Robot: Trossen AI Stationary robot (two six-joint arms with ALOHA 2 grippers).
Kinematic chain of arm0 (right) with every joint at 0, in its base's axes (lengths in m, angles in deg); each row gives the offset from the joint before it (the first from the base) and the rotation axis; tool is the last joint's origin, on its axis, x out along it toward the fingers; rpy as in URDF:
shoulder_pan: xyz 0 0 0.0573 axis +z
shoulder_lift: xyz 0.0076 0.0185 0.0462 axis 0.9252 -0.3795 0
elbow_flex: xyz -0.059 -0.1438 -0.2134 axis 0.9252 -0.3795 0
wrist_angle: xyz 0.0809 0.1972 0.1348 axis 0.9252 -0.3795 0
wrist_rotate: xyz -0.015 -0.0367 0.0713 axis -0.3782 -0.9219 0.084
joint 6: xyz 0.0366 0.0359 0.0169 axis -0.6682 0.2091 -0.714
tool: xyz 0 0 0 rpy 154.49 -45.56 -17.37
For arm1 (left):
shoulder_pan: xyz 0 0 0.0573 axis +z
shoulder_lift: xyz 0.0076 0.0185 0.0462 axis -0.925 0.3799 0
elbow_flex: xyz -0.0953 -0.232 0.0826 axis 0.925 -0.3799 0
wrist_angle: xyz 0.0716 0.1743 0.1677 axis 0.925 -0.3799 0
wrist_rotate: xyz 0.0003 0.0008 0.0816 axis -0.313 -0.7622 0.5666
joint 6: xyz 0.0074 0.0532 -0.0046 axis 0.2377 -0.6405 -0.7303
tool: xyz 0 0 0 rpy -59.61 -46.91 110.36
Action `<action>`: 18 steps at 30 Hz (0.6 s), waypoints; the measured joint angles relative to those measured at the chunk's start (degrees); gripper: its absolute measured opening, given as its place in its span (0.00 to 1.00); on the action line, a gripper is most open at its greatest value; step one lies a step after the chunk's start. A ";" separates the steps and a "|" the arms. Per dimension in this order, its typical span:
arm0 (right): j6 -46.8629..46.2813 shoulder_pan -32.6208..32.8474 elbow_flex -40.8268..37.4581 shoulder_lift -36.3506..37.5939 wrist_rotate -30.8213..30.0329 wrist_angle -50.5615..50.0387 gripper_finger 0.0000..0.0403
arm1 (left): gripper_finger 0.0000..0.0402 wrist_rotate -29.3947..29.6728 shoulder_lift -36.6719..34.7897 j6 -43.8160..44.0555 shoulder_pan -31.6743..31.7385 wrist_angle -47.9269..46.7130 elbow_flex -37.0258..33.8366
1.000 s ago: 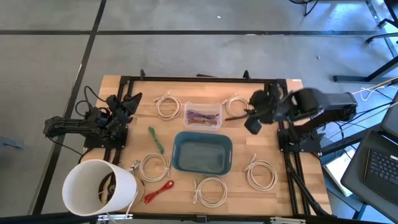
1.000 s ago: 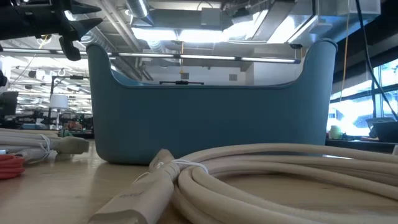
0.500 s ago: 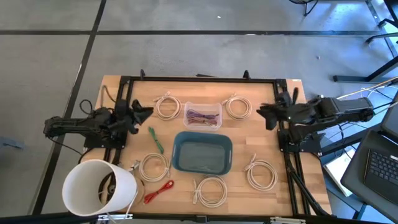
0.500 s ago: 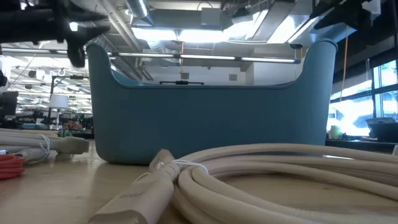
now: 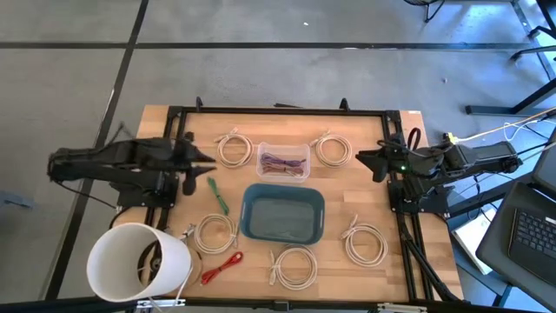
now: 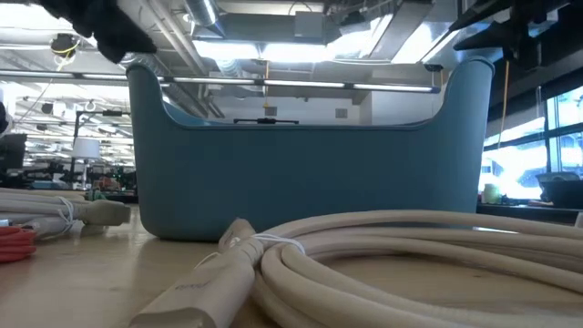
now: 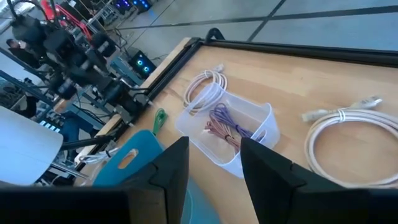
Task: Pick & Place USB Port
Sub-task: Put the green charger cable into the transparent bin
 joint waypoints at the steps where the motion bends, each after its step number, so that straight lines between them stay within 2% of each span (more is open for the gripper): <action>1: 0.00 -0.02 0.00 -0.01 0.01 0.16 0.37 | 0.26 -1.45 3.24 -1.60 0.00 -2.68 1.61; 7: 0.00 0.00 0.02 0.01 0.20 0.78 0.37 | 0.31 -4.93 21.81 -12.80 -0.01 -18.60 9.44; 11: -0.02 -0.01 0.02 0.01 0.33 0.80 0.37 | 0.34 -3.97 32.13 -20.48 -0.02 -26.46 12.41; 18: 0.00 -0.02 0.04 0.01 1.29 1.17 0.37 | 0.37 -3.59 43.72 -34.17 -0.04 -31.64 13.04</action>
